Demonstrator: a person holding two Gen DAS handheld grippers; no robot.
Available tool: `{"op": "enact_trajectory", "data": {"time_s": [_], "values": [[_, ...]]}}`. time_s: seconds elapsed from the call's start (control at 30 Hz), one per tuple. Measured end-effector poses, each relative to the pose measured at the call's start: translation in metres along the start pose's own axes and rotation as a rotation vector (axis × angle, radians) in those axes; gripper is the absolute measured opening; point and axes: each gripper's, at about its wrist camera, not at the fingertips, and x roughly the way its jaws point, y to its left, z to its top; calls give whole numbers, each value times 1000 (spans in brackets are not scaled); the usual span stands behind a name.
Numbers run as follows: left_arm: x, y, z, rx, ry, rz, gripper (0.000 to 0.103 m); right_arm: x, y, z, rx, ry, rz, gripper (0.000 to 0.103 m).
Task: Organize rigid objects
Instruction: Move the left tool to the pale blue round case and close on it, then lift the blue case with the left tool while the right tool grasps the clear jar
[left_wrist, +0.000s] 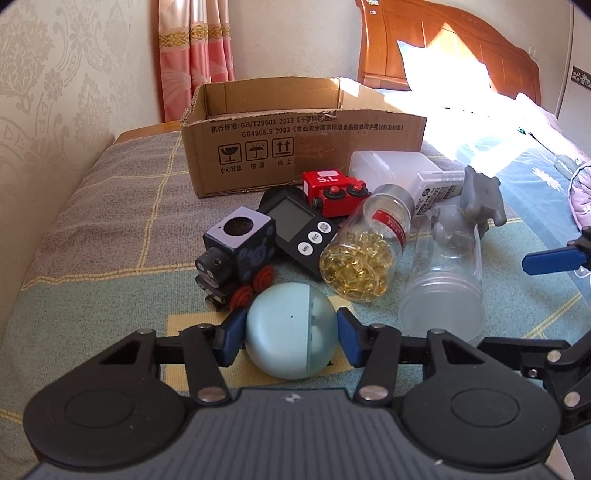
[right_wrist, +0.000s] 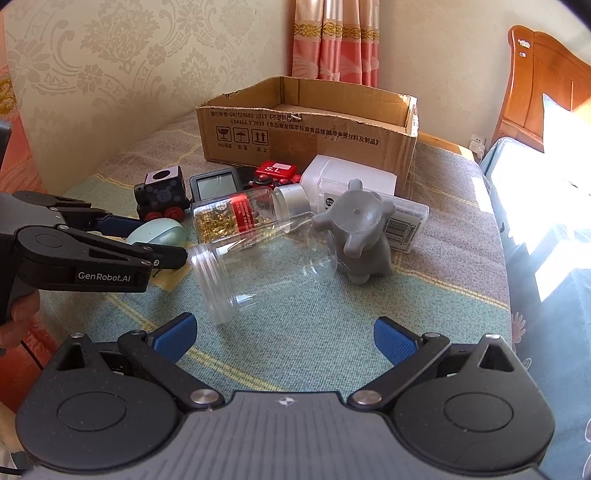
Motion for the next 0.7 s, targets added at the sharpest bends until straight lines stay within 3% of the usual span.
{"op": "enact_trajectory", "data": {"time_s": [0.17,0.47,0.7], "values": [[-5,14,-5,-25,13,36,52,3,7,5,-22,-3,23,103],[-16,42,-13,-73,24,111,52,3,47,17,-117,-20,158,103],[-19,46,-15,-80,21,119,52,8,71,20,-158,-11,213,103]]}}
